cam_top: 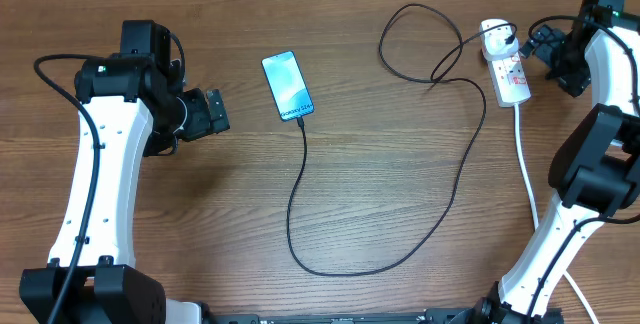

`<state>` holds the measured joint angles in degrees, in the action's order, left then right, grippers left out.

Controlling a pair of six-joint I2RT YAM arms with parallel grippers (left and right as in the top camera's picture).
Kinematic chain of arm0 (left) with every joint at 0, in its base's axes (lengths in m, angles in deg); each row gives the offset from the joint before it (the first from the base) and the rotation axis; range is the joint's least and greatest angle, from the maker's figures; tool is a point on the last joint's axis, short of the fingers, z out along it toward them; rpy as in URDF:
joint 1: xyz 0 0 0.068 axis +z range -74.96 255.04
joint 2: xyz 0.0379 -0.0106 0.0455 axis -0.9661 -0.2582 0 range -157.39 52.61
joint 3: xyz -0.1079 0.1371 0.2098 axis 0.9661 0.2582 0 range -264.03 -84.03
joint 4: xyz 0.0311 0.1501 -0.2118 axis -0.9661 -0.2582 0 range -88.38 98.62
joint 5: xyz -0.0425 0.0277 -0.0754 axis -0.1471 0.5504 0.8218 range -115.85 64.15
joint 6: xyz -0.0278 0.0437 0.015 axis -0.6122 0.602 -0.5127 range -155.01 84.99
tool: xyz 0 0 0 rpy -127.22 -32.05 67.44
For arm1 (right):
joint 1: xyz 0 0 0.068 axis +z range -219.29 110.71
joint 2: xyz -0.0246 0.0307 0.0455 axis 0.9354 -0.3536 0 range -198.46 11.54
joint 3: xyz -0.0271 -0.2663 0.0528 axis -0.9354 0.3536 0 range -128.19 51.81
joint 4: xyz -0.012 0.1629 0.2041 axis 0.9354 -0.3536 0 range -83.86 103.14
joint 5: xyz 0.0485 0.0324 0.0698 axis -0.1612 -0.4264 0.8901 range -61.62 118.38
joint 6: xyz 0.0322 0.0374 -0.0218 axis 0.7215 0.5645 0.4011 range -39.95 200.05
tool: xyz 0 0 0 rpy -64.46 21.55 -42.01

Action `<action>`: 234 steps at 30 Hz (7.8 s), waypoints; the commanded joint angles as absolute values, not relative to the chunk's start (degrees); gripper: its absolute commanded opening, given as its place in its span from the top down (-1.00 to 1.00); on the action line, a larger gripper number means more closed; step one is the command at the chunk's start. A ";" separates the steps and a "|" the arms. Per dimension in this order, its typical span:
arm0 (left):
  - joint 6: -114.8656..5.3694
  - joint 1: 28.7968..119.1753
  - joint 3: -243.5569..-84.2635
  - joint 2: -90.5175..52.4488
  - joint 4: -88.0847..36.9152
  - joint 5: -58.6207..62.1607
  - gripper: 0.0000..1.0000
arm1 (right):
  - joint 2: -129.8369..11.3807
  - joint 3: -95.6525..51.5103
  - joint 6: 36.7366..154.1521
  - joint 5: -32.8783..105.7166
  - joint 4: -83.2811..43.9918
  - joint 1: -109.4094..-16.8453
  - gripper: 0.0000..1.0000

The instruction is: Plug charger to phone and switch on socket

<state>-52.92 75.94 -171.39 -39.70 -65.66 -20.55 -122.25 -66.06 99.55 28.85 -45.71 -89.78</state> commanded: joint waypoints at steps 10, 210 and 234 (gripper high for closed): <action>-53.45 76.31 -170.90 -39.63 -65.66 -20.96 -0.99 | -122.21 -66.52 101.11 28.43 -42.85 -89.61 -0.99; -53.45 76.29 -170.90 -39.63 -65.59 -20.96 -0.99 | -124.92 -54.26 103.99 36.17 -31.28 -91.12 -1.00; -53.45 76.29 -170.90 -39.66 -65.59 -20.96 -0.99 | -125.01 -49.71 103.97 36.21 -27.85 -91.12 -1.00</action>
<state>-52.92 75.94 -171.39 -39.70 -65.64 -20.57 -121.90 -52.70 103.97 35.56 -27.17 -91.05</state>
